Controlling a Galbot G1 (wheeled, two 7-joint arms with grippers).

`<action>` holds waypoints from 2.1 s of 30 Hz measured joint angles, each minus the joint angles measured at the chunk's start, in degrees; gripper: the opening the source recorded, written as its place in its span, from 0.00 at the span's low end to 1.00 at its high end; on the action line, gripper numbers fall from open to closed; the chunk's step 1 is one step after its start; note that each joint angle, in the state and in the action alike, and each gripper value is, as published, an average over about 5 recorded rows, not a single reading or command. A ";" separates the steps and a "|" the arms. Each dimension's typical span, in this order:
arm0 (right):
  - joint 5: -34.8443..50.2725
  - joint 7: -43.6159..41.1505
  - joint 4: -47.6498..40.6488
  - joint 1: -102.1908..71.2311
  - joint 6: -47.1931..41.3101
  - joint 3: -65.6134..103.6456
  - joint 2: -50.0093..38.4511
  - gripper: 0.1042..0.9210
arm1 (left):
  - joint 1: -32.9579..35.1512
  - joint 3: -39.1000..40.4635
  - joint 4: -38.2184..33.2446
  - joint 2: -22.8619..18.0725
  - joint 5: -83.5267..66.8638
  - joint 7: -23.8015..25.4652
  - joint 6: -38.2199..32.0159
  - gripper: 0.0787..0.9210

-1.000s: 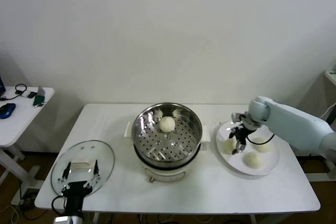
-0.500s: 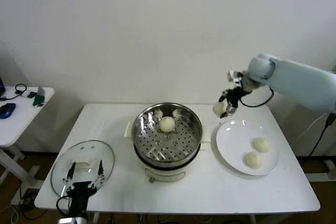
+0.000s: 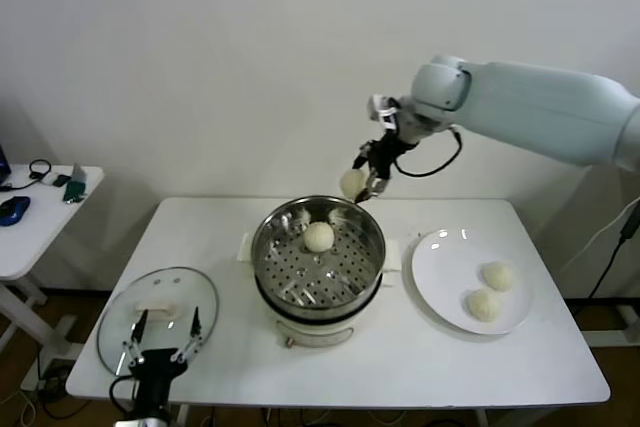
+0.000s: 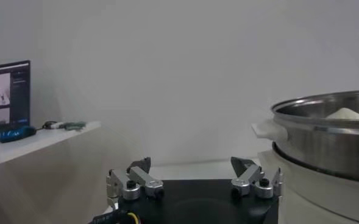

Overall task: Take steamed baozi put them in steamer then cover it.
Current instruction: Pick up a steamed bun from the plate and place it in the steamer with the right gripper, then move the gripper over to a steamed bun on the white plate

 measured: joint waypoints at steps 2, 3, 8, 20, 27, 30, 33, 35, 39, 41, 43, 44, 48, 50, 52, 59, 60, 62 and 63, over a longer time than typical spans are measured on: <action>0.31 0.93 0.35 -0.46 -0.89 -0.36 1.86 0.78 | -0.08 0.00 -0.01 -0.04 0.00 0.00 0.05 0.88; 0.46 1.37 0.46 -0.74 -1.31 -0.48 2.76 0.78 | -0.13 0.00 -0.02 -0.04 0.00 0.00 0.06 0.88; 0.99 3.24 0.48 -2.76 -3.09 -0.73 7.13 0.78 | -0.46 0.01 0.17 -0.04 -0.03 0.01 0.19 0.88; -0.19 4.96 -2.06 -8.79 -5.23 -1.62 14.95 0.78 | -1.01 -0.45 1.22 0.27 -0.41 0.02 0.19 0.88; -0.73 5.34 -3.37 -10.95 -5.79 -1.42 16.98 0.78 | -1.58 -0.41 1.85 0.29 -0.53 0.03 0.21 0.88; -0.76 5.41 -3.52 -11.30 -6.11 -1.27 17.22 0.81 | -1.72 -0.40 1.99 0.31 -0.56 0.05 0.24 0.88; -0.74 5.24 -3.48 -11.42 -6.36 -1.23 17.27 0.86 | -1.88 -0.40 2.02 0.34 -0.57 0.05 0.34 0.88; -0.77 5.00 -3.41 -11.44 -6.46 -1.15 17.26 0.87 | -1.97 -0.39 2.02 0.35 -0.56 0.05 0.42 0.88; -0.89 4.22 -2.98 -11.11 -6.48 -0.86 16.93 0.88 | -1.98 -0.38 1.97 0.36 -0.55 0.05 0.48 0.88; -1.09 3.63 -2.58 -10.57 -6.29 -0.79 16.39 0.88 | -1.88 -0.38 1.90 0.37 -0.53 0.05 0.47 0.88; -1.41 2.96 -2.10 -9.77 -5.92 -0.68 15.58 0.88 | -1.77 -0.39 1.78 0.37 -0.52 0.04 0.46 0.88; -1.57 2.59 -1.83 -9.30 -5.70 -0.60 15.07 0.88 | -1.73 -0.39 1.73 0.37 -0.52 0.04 0.45 0.88; -2.11 1.10 -0.49 -7.02 -4.56 -0.27 12.29 0.88 | -1.73 -0.29 1.65 0.37 -0.45 0.01 0.42 0.88; -2.48 0.22 0.34 -5.66 -3.80 -0.25 10.27 0.88 | -1.78 -0.16 1.66 0.37 -0.38 0.00 0.41 0.88; -2.99 -0.79 1.30 -4.19 -2.94 -0.44 7.78 0.88 | -1.85 -0.02 1.69 0.37 -0.26 -0.01 0.41 0.88; -6.71 -4.76 5.47 0.35 0.18 -2.23 -2.96 0.88 | -2.14 0.20 1.85 0.37 -0.10 -0.02 0.52 0.88; -7.58 -5.31 6.05 0.72 0.63 -2.50 -4.64 0.88 | -2.18 0.21 1.84 0.37 -0.10 -0.02 0.57 0.88; -9.56 -6.35 7.14 1.23 1.49 -2.97 -8.10 0.88 | -2.30 0.21 1.78 0.37 -0.11 -0.03 0.71 0.88; -10.65 -6.83 7.59 1.37 1.90 -3.11 -9.80 0.88 | -2.37 0.20 1.74 0.37 -0.11 -0.04 0.78 0.88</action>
